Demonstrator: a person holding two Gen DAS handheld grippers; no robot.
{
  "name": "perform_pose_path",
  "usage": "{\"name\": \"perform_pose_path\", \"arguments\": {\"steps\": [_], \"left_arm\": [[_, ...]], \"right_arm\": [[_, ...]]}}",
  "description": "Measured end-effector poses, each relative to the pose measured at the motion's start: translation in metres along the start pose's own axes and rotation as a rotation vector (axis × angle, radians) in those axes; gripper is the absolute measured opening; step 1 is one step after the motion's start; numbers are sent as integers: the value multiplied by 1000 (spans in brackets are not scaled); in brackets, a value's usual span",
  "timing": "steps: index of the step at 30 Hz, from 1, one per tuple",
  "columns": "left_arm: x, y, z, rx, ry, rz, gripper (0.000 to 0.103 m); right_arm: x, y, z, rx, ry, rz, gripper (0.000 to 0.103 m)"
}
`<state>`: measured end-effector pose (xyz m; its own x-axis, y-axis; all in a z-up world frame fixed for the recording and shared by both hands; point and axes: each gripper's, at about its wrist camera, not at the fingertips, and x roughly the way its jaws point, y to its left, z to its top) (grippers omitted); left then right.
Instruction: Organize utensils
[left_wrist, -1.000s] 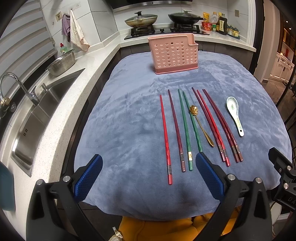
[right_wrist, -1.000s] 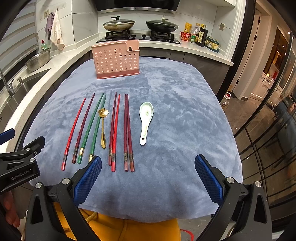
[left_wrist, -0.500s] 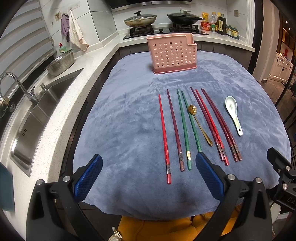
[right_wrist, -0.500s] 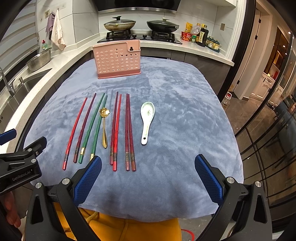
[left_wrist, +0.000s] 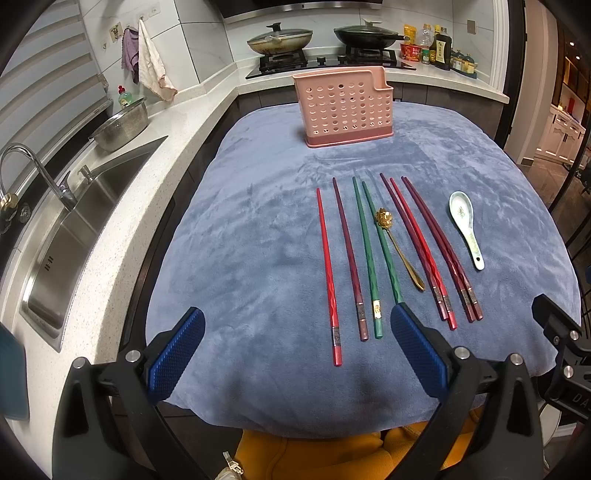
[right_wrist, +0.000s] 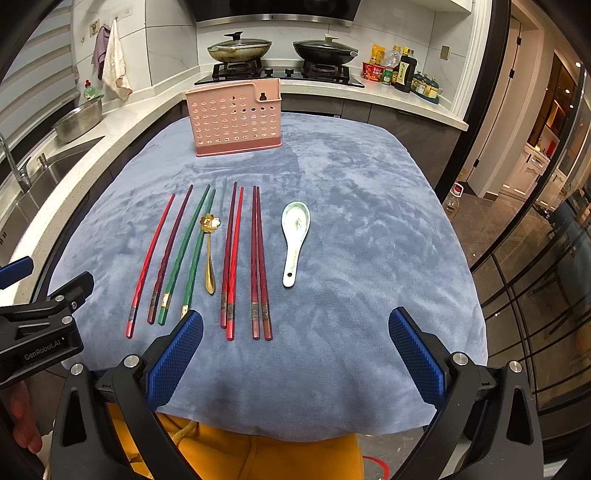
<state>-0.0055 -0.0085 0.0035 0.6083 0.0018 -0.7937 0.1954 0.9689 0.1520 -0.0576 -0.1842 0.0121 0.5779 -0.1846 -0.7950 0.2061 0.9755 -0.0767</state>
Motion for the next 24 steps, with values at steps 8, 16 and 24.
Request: {"name": "perform_pose_path", "arguments": {"steps": [8,16,24], "left_arm": [[0,0,0,0,0,0,96],[0,0,0,-1,0,0,96],[0,-2,-1,0,1,-1,96]], "right_arm": [[0,0,0,1,1,1,96],[0,-1,0,3,2,1,96],[0,-1,-1,3,1,2,96]]}}
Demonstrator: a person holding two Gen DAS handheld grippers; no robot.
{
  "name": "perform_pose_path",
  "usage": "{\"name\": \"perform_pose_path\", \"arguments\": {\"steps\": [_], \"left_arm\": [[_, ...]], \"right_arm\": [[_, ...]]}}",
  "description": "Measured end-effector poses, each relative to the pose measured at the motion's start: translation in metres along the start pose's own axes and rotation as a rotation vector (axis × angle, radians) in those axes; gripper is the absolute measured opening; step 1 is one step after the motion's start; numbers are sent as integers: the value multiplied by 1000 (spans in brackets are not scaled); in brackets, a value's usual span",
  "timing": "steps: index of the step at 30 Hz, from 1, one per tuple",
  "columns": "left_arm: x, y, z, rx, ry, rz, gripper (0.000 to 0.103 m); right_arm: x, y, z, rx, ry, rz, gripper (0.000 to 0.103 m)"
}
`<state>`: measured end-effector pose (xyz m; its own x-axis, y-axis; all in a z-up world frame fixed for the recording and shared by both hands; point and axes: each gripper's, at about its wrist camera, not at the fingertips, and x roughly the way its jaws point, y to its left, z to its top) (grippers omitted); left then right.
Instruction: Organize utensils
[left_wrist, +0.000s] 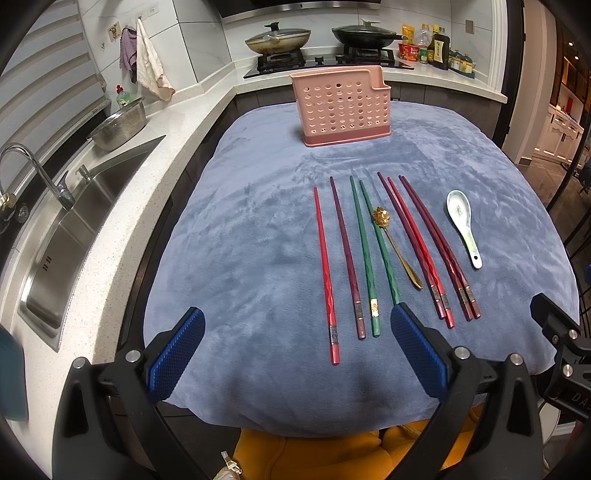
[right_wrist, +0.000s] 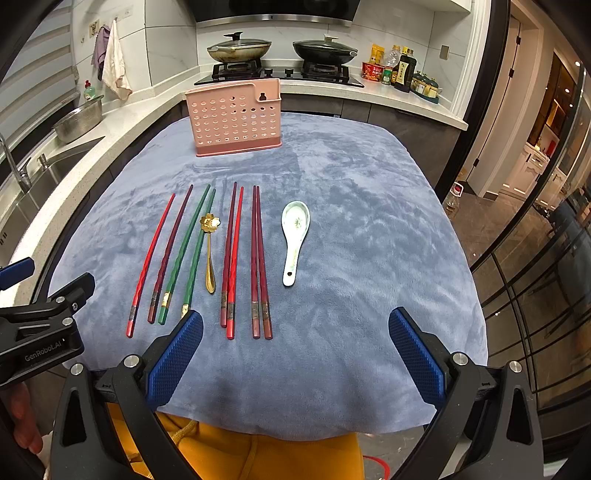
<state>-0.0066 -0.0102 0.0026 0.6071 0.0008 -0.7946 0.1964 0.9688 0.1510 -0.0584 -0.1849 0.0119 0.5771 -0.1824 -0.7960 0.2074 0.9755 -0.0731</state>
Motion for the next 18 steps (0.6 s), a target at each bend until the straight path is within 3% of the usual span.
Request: {"name": "perform_pose_path", "arguments": {"steps": [13,18], "left_arm": [[1,-9,-3,3,5,-12,96],[20,2,-1,-44,72,-45,96]], "right_arm": [[1,1,0,2,3,4,96],[8,1,-3,20,19,15,96]]}}
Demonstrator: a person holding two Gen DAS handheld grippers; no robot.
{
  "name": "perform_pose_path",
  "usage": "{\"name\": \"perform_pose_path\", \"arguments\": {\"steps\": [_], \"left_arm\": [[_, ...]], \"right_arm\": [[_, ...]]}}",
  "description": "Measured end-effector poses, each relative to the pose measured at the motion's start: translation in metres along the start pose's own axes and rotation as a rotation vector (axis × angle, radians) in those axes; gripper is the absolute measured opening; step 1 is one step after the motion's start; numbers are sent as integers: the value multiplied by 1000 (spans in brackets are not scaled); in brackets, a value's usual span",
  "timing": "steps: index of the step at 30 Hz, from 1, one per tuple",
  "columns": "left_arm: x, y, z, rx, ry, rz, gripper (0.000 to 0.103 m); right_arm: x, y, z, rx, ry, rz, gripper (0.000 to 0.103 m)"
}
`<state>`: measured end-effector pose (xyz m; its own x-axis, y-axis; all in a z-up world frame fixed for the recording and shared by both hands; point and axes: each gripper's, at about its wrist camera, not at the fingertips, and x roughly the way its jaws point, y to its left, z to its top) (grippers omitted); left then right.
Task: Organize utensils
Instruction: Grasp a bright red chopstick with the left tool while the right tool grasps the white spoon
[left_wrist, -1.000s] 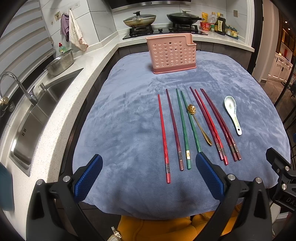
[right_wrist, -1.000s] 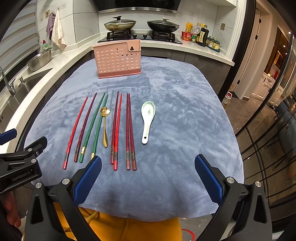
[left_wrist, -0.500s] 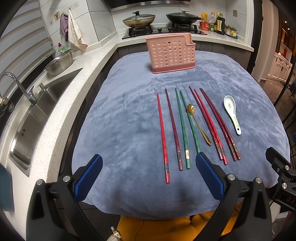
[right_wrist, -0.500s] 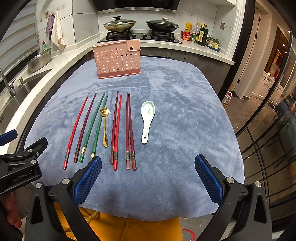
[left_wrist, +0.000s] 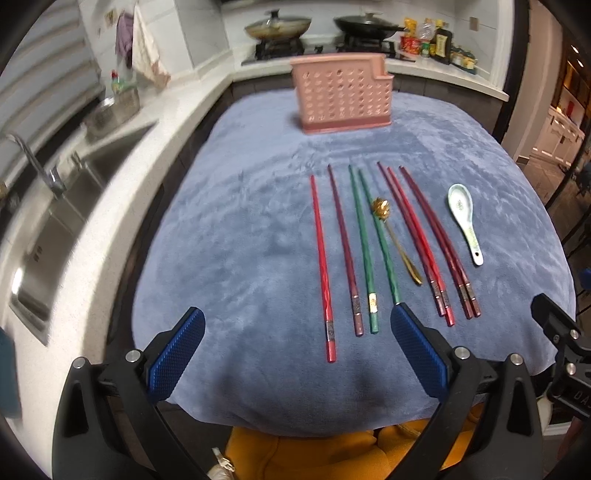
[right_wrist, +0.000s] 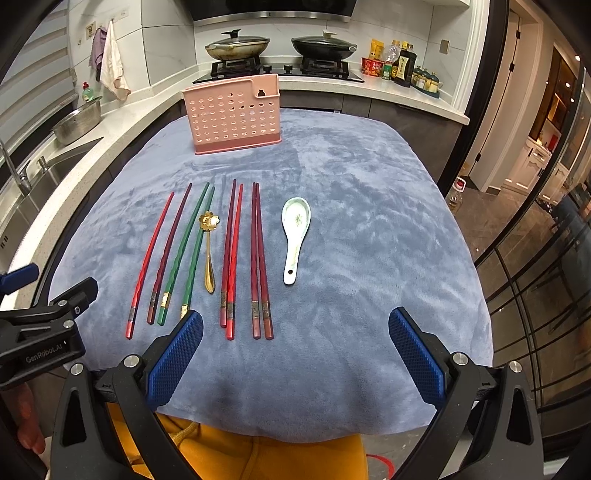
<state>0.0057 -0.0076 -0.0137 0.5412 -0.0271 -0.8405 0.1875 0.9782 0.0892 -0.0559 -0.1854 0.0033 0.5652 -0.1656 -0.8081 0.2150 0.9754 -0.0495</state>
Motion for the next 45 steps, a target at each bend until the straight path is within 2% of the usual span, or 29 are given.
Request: {"name": "perform_pose_path", "arguments": {"steps": [5,11,15,17,20,22,26,31,34,36,39,45], "left_arm": [[28,13,0,-53,77,-60,96],[68,19,-1,-56,137,-57,94],[94,20,-5,-59,200,-77,89],[104,20,-8,-58,221,-82,82],[108,21,-10,-56,217,-89,80],[107,20,-9,-48,204,-103,71],[103,20,-9,-39,182,-137,56],[100,20,-7,-47,171,-187,25],[100,20,-6,-51,170,-216,13],[99,20,-6,-49,169,-222,8],[100,19,-6,-51,167,-228,8],[99,24,-4,-80,171,-251,8]], "right_arm": [[15,-7,3,16,15,-2,96],[34,-10,6,30,29,6,96],[46,-10,10,39,45,17,96],[49,-11,12,41,43,14,96],[56,-12,14,40,32,19,96],[63,-14,17,45,31,30,96],[85,-18,27,72,50,66,78],[111,-23,37,113,67,122,56],[125,-21,39,114,84,134,41],[132,-20,39,120,98,144,25],[141,-21,34,133,122,171,14],[141,-25,30,136,111,189,12]]}}
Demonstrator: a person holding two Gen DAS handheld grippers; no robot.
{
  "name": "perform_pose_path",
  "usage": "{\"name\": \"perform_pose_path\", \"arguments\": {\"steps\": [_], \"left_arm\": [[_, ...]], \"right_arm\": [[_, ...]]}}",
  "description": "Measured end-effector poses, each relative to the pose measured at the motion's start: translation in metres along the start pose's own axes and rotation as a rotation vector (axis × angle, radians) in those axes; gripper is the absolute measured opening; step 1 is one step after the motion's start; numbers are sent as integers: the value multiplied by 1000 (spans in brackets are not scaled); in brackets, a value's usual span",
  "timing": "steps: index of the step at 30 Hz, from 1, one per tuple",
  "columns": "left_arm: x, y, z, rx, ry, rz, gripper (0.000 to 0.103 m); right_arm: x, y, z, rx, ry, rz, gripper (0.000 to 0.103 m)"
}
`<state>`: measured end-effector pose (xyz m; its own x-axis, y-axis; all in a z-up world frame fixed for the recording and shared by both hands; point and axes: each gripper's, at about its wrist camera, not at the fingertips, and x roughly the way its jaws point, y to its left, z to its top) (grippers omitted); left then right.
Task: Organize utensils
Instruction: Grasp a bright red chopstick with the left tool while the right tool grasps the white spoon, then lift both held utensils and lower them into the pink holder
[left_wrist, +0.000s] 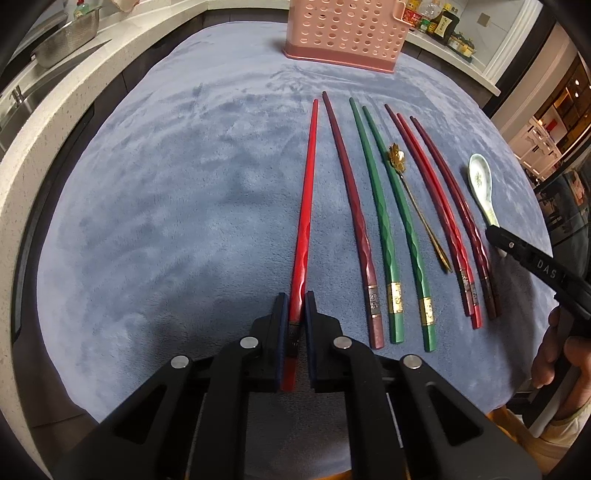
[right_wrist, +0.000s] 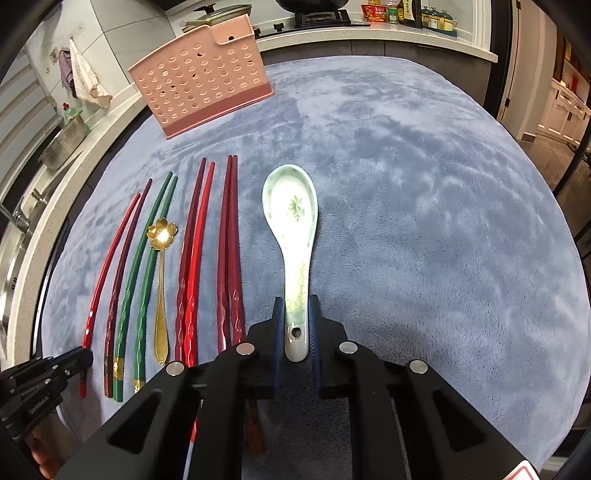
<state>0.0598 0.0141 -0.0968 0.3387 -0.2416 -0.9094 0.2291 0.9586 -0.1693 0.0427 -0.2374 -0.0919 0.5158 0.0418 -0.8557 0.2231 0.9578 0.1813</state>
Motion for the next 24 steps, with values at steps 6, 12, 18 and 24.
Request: {"name": "perform_pose_path", "arguments": {"steps": [6,12,18,24], "left_arm": [[-23,0,7,-10,-59,1,7],[-53,-1,24,-7,-149,9,7],[-73,-2,43,-6,-206,12,7],[-91,2,66,-12,-274,29,7]], "right_arm": [[-18,-3,4,5,-25,6,12],[-38,-4,16,14,-70,15,10],[-50,-6,31,19,-104,10,8],[-62,-8,47,23,-137,13,7]]}}
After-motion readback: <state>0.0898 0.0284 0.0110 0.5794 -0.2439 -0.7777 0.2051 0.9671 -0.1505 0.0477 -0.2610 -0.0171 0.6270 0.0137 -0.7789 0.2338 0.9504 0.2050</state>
